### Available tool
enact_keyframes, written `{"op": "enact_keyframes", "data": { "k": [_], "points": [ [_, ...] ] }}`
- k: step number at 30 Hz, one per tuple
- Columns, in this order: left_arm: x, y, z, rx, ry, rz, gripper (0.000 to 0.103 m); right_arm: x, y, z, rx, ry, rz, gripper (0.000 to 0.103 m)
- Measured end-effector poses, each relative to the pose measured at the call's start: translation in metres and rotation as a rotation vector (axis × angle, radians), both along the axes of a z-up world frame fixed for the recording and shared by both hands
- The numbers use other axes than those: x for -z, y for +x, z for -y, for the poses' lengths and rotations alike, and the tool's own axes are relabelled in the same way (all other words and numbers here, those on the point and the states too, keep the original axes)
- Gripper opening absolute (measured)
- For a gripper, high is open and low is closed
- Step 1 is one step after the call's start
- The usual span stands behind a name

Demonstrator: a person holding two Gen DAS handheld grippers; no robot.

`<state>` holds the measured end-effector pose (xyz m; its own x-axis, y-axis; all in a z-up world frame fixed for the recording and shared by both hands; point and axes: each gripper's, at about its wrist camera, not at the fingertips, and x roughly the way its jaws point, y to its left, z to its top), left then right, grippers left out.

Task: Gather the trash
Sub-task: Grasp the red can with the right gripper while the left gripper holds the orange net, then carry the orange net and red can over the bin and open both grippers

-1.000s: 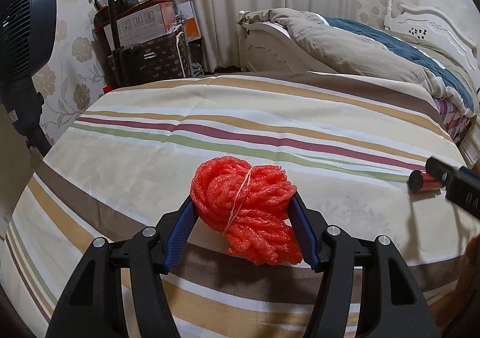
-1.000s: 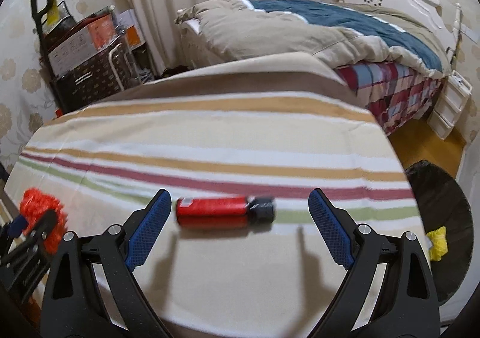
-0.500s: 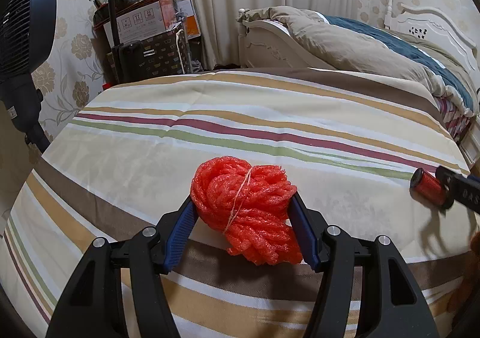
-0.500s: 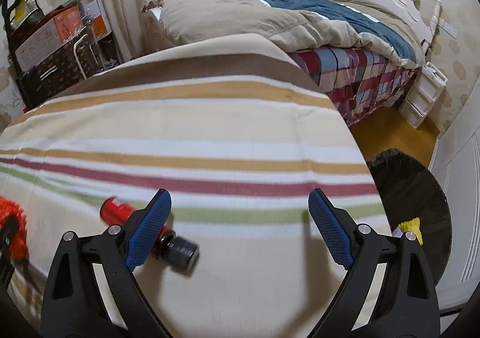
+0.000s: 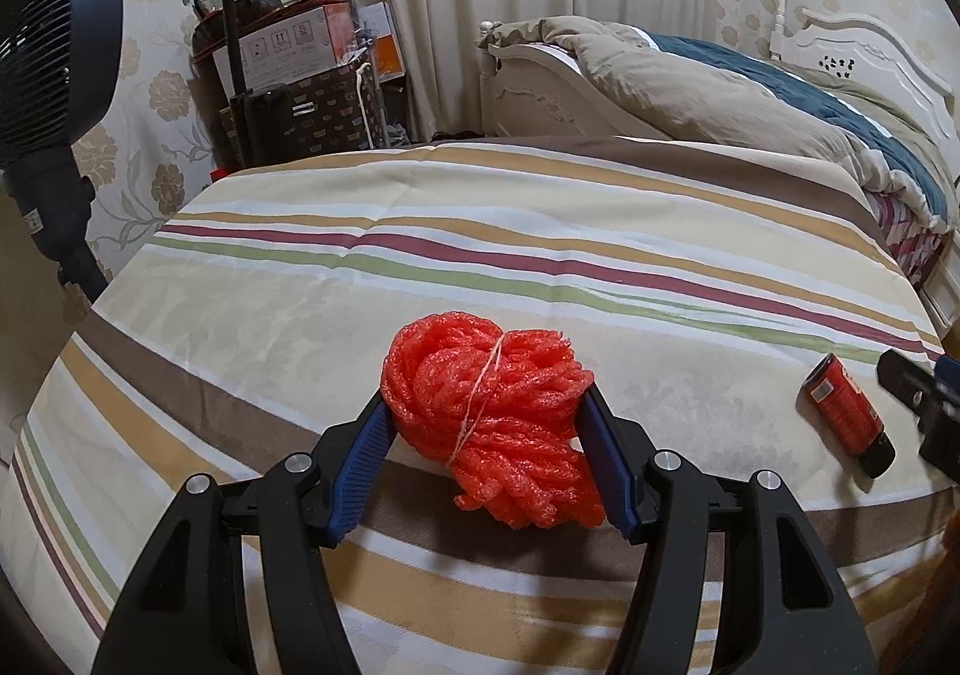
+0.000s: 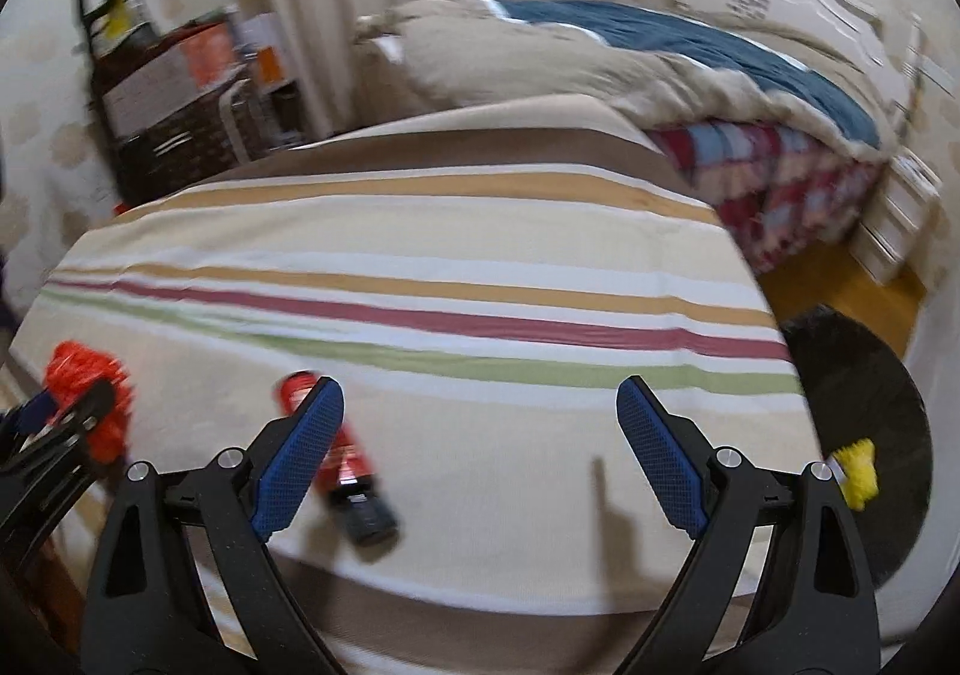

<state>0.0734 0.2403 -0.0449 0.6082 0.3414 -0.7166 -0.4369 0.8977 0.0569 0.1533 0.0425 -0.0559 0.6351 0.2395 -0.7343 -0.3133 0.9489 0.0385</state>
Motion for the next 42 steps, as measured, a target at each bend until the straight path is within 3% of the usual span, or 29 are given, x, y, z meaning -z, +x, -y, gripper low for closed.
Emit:
{"op": "enact_keyframes", "data": {
  "k": [4, 13, 17, 30, 42],
  "points": [
    [0.000, -0.005, -0.003, -0.011, -0.009, -0.001, 0.061, 0.002, -0.012, -0.021, -0.097, -0.005, -0.001, 0.085],
    [0.000, -0.007, -0.005, -0.012, -0.012, -0.001, 0.061, 0.014, -0.016, -0.047, -0.164, -0.060, -0.042, 0.050],
    [0.000, -0.007, -0.005, -0.012, -0.013, -0.001, 0.061, 0.017, -0.016, -0.046, -0.170, -0.054, -0.063, 0.027],
    [-0.002, -0.009, 0.013, 0.035, -0.016, 0.022, 0.060, 0.012, -0.022, -0.028, -0.132, -0.008, -0.058, 0.025],
    [-0.002, -0.004, 0.074, 0.156, -0.013, 0.025, 0.060, 0.005, -0.036, 0.032, -0.038, 0.026, -0.044, 0.024]
  ]
}}
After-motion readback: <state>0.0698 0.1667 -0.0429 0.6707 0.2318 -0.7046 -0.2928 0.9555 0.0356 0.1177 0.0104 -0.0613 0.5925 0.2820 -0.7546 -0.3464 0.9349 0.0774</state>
